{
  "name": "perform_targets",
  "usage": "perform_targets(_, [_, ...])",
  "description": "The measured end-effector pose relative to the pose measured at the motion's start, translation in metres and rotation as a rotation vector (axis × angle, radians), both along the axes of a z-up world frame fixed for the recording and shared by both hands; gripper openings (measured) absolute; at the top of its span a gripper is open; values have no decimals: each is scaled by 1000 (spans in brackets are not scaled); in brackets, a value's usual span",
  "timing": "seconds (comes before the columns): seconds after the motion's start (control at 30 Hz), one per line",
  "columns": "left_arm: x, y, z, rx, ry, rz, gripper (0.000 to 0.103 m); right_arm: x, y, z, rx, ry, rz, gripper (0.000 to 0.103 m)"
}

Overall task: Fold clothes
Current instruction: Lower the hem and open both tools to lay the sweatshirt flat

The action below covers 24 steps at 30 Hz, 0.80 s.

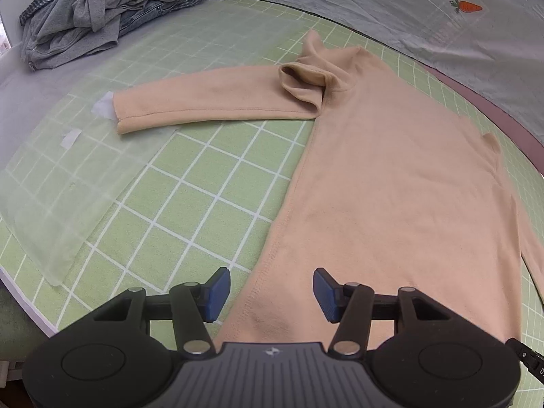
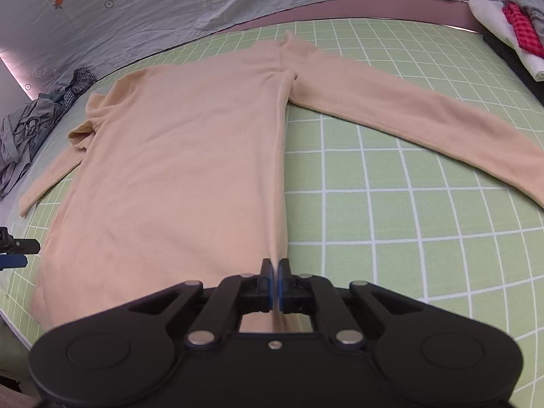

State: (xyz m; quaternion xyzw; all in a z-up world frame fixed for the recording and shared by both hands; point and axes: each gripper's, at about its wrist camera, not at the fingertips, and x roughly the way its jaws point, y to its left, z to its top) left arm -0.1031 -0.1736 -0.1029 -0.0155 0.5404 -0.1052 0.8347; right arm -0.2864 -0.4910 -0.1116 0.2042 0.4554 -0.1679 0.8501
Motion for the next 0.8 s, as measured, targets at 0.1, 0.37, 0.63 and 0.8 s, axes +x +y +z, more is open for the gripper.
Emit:
perform_targets(0.1, [4, 13, 4, 7, -11, 23, 55, -1, 5, -1, -27, 37, -16, 6])
perform_targets(0.37, [40, 65, 17, 26, -52, 139, 56, 24, 15, 19, -211, 13, -132, 85])
perform_targets(0.63, [106, 104, 15, 12, -59, 159, 57, 64, 46, 14, -298, 9, -145, 103])
perform_targets(0.8, [152, 111, 1, -1, -48, 145, 57, 79, 64, -1, -293, 64, -181, 103])
